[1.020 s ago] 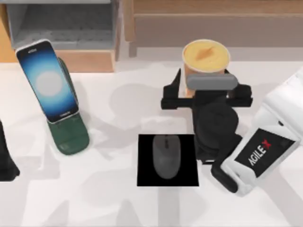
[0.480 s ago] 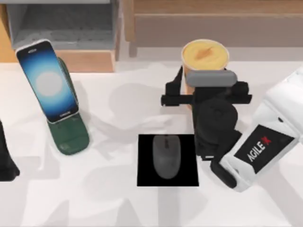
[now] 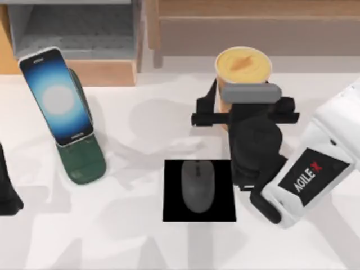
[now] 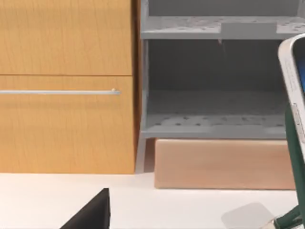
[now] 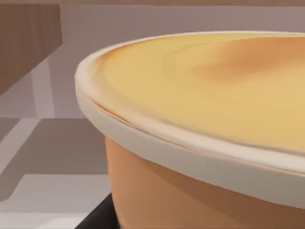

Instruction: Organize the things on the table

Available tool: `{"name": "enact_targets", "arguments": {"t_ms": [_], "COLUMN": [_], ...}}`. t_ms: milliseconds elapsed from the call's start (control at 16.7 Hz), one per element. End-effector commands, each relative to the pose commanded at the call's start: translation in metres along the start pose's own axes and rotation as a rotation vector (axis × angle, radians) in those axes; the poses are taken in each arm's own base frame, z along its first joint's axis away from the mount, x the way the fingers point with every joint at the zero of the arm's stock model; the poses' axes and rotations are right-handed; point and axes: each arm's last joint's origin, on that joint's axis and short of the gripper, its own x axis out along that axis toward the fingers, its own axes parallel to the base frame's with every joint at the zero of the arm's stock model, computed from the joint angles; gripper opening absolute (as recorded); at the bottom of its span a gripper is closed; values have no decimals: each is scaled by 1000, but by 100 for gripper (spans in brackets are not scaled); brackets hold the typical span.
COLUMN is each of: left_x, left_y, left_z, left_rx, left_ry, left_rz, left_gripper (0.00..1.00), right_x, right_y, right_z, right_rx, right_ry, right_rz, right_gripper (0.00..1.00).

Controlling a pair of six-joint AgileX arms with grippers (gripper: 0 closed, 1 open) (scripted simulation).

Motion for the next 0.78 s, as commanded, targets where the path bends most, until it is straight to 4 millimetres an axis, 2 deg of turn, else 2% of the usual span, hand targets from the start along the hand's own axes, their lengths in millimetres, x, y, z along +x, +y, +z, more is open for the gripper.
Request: {"name": "enact_targets", "arguments": {"t_ms": [60, 120, 600, 780], "left_x": [0, 0, 0, 0], "left_y": [0, 0, 0, 0], "left_z": [0, 0, 0, 0], "left_rx": [0, 0, 0, 0], "left_ry": [0, 0, 0, 0], "left_rz": [0, 0, 0, 0], "left_gripper": [100, 100, 100, 100], "right_x": [0, 0, -1, -1], "right_y": [0, 0, 1, 0], "right_z": [0, 0, 0, 6], "right_rx": [0, 0, 2, 2], "right_ry": [0, 0, -1, -1], "right_rz": [0, 0, 2, 2], "right_gripper": [2, 0, 0, 0]}}
